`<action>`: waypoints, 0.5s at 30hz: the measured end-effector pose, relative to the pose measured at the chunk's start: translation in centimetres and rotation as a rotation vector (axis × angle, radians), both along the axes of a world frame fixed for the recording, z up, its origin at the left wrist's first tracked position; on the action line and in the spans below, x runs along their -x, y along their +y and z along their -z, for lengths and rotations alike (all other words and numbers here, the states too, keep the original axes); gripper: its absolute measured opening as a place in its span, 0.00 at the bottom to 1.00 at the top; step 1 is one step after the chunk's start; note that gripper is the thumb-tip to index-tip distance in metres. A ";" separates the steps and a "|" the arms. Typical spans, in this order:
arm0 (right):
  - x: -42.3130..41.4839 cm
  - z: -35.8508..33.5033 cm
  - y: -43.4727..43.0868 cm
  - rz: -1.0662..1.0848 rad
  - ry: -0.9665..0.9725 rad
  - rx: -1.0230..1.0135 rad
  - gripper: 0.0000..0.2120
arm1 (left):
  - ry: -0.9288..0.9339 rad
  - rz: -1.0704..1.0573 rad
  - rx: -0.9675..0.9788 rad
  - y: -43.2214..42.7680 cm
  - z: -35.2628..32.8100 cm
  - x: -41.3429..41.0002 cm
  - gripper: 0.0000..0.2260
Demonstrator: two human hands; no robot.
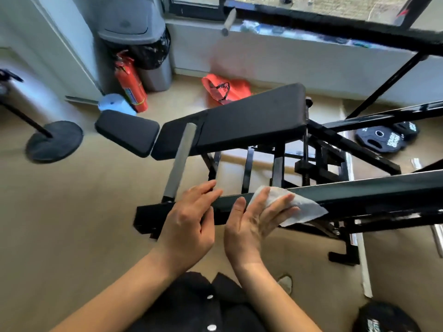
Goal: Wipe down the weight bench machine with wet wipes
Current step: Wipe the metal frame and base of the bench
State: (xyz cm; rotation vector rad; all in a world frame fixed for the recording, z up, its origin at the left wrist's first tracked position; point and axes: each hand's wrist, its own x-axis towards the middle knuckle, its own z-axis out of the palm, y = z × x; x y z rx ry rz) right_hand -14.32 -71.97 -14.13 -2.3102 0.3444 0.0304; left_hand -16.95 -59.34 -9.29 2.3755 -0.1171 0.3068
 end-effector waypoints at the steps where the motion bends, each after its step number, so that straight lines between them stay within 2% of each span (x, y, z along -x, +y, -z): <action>1: 0.8 0.1 1.8 -0.034 0.007 0.029 0.38 | 0.001 -0.020 0.004 2.1 0.2 0.8 0.20; 7: 5.5 0.8 11.9 -0.243 0.052 0.076 0.37 | 0.071 -0.096 0.063 10.8 0.8 4.5 0.19; 12: 8.3 2.4 18.4 -0.393 -0.002 0.344 0.39 | 0.126 -0.169 0.113 15.0 1.8 6.3 0.20; 15: 9.2 3.0 20.3 -0.462 0.015 0.412 0.41 | 0.134 -0.199 0.127 16.8 2.0 7.2 0.22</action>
